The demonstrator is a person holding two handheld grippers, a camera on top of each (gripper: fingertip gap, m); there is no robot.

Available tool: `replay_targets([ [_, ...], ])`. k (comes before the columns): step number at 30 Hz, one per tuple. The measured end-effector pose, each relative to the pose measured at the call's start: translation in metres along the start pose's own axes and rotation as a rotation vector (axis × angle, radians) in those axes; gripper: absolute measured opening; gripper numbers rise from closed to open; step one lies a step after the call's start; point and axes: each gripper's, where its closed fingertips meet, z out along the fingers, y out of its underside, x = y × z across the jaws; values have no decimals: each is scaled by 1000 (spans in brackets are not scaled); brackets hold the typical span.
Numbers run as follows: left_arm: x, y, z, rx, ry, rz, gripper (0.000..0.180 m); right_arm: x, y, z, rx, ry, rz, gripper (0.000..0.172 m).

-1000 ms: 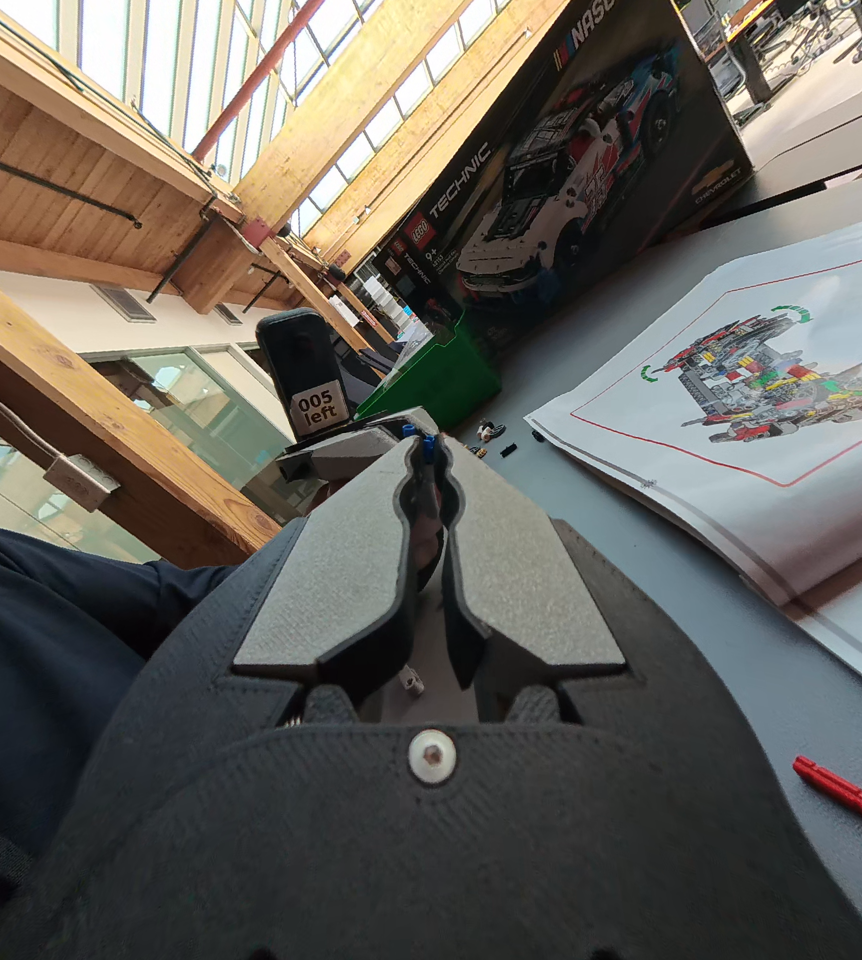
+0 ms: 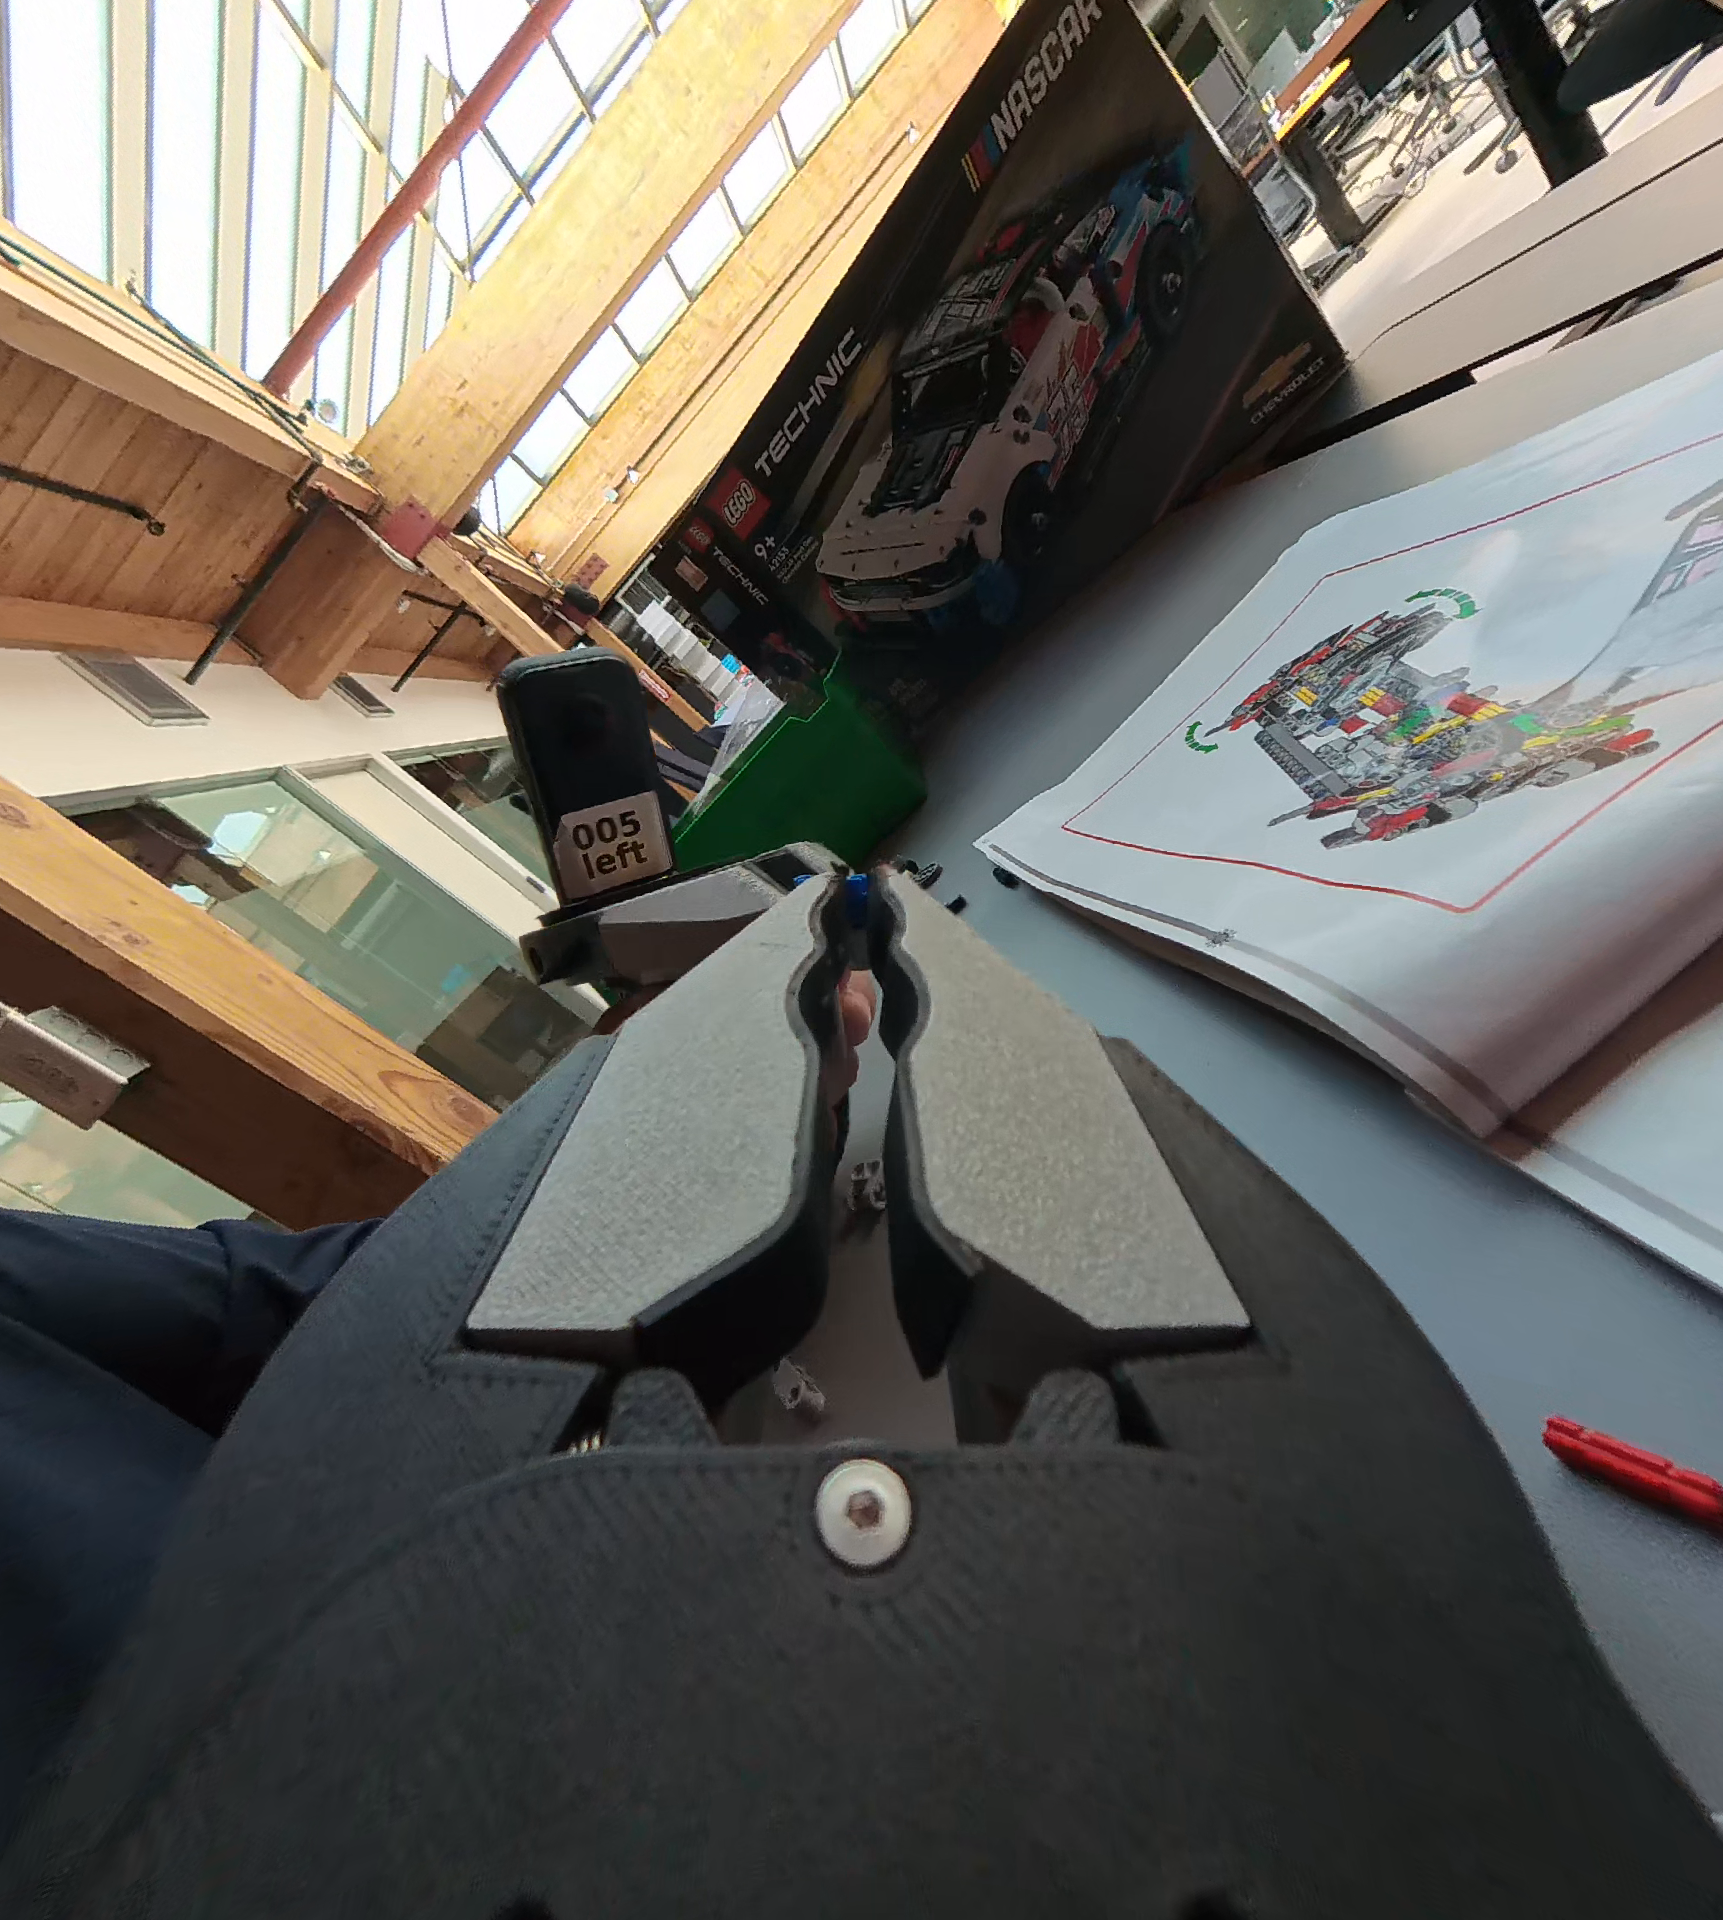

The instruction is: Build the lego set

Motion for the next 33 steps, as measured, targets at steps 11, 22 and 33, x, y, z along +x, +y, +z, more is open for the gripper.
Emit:
replay_targets([
  [11, 4, 1, -5, -65, 15, 34, 3, -11, 2, 0, -87, -100, -97, 5],
  [22, 14, -3, -16, -10, 210, -189, 3, -23, 7, -12, -218, -180, -250, 2],
  [33, 30, 3, -12, -54, 311, -230, 2, -31, 14, -18, -304, -245, -319, 0],
])
